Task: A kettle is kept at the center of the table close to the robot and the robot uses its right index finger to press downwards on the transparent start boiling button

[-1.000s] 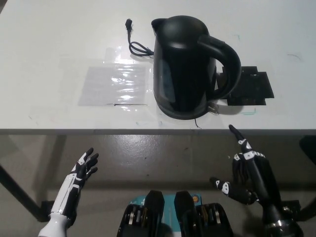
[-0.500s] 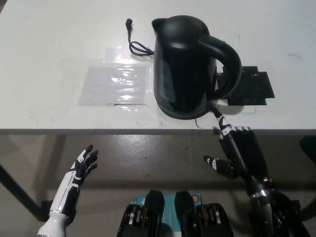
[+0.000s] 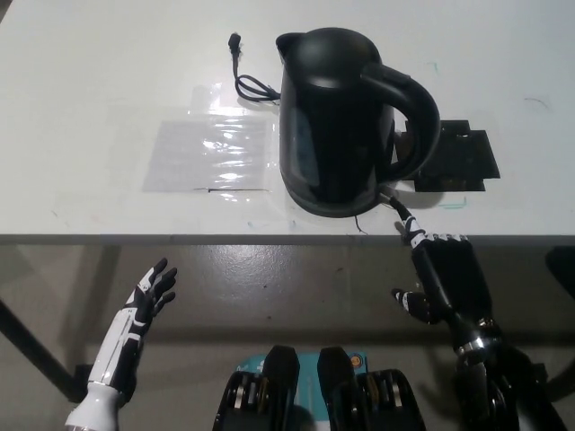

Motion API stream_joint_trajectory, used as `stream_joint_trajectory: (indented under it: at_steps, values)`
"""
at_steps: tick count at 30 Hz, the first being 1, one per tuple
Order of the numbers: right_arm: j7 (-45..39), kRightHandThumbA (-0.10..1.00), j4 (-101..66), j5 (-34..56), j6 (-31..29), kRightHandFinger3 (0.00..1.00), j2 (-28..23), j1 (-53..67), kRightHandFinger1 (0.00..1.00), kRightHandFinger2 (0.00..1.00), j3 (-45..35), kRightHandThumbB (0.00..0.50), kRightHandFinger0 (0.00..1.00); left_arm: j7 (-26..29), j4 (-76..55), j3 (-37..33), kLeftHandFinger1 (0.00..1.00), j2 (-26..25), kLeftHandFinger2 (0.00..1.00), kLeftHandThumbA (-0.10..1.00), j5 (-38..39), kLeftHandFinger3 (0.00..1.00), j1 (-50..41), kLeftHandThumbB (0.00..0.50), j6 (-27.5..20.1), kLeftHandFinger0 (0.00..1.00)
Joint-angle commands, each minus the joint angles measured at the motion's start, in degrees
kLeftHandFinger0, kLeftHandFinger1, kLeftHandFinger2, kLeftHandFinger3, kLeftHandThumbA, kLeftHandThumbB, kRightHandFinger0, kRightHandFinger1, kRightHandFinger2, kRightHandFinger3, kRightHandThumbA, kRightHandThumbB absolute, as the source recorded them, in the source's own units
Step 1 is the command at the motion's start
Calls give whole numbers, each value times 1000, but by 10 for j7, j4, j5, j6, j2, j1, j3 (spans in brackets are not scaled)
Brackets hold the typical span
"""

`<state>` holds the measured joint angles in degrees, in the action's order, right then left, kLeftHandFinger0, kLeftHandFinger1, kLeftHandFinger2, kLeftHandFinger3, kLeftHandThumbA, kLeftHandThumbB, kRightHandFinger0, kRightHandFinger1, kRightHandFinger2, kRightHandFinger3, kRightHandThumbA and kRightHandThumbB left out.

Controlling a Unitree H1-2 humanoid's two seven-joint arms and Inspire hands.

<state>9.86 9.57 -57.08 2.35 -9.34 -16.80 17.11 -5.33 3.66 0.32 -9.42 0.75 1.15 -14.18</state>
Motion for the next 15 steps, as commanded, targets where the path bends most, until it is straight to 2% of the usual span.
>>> stream_joint_trajectory:
  at_steps: [1, 7, 15]
  values:
    - [0, 1000, -3, -12, 20, 1000, -8, -26, 0, 0, 6, 263, 0, -12, -17, -1, 1000, -11, 1000, 993, 6, 1000, 15, 343, -24, 1000]
    - [-1, 1000, -1, -4, 25, 1000, -10, -31, 0, 0, 9, 269, 0, -10, -18, -1, 1000, -11, 1000, 999, 0, 1000, 15, 326, -25, 1000]
    - [-21, 1000, -6, -8, 48, 1000, -8, -39, 0, 0, 13, 278, 0, -11, -19, -2, 1000, -10, 1000, 1000, 2, 1000, 14, 334, -22, 1000]
